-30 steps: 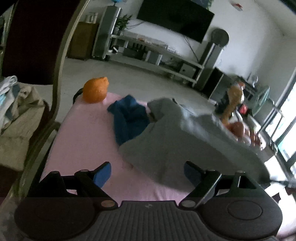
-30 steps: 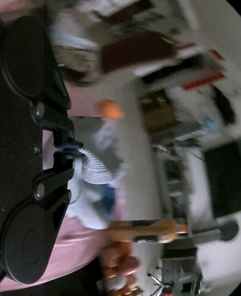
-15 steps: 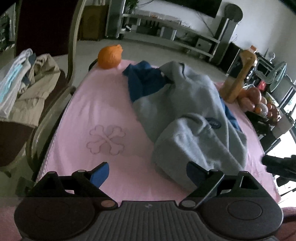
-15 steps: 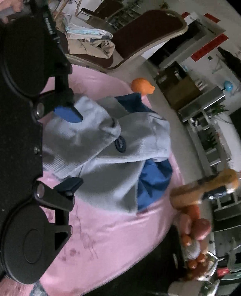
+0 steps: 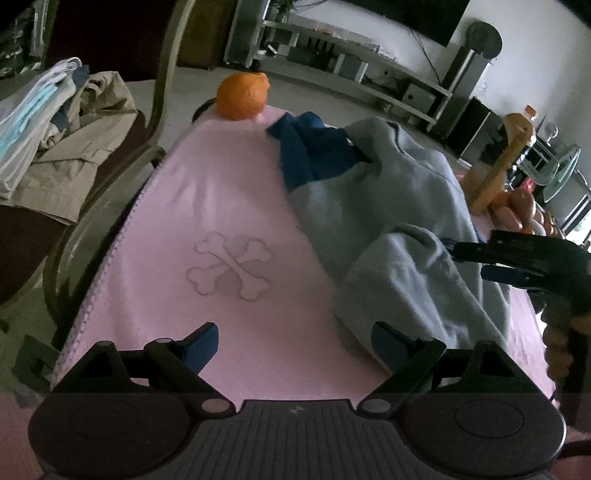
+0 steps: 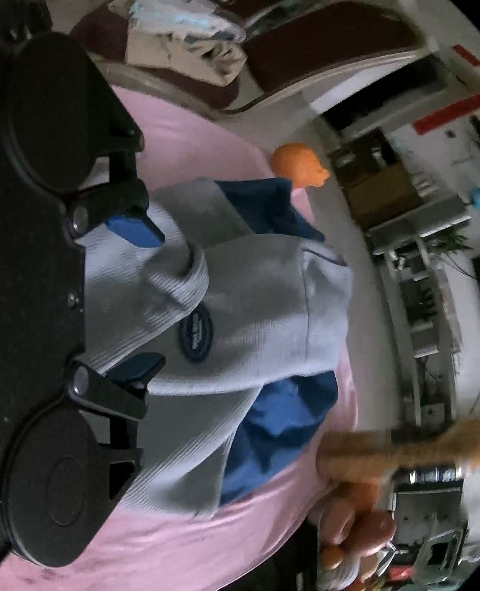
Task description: Fold clothes
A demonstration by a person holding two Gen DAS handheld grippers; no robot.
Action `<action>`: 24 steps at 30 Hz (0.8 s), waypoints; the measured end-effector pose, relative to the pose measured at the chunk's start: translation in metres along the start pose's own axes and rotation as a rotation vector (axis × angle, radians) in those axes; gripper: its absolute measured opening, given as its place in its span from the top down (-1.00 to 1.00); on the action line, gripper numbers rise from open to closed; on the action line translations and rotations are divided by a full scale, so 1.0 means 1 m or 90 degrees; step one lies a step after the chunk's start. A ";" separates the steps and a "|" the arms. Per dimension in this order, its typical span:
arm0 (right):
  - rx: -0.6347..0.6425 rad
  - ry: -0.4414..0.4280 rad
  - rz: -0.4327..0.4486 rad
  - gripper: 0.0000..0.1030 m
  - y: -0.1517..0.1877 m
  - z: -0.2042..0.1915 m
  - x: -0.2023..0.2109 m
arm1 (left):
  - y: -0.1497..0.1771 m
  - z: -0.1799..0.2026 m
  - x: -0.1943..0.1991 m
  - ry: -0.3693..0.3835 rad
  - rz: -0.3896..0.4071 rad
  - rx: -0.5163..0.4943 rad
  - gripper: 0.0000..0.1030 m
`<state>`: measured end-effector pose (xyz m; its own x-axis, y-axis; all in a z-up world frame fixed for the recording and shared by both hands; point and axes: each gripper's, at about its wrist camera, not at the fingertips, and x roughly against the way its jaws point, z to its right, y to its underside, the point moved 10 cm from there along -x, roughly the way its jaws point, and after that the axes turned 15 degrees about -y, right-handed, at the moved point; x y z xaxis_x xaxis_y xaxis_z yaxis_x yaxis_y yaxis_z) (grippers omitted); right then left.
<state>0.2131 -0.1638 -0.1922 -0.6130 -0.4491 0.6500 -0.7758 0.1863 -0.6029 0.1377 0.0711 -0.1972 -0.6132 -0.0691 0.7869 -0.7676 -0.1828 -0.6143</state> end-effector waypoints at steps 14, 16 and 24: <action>0.078 -0.001 -0.028 0.83 0.015 -0.031 -0.002 | -0.003 -0.011 -0.007 0.008 -0.007 0.012 -0.76; 0.106 -0.048 -0.026 0.83 0.029 -0.055 0.030 | -0.004 -0.019 -0.004 0.000 0.000 0.030 -0.75; 0.267 -0.078 -0.186 0.62 0.160 -0.096 0.077 | -0.003 -0.033 -0.001 -0.008 0.002 0.072 -0.75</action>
<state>0.0268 -0.0844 -0.1941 -0.3385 -0.5336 0.7750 -0.7694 -0.3172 -0.5545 0.1346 0.1039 -0.1987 -0.6124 -0.0817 0.7863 -0.7394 -0.2927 -0.6063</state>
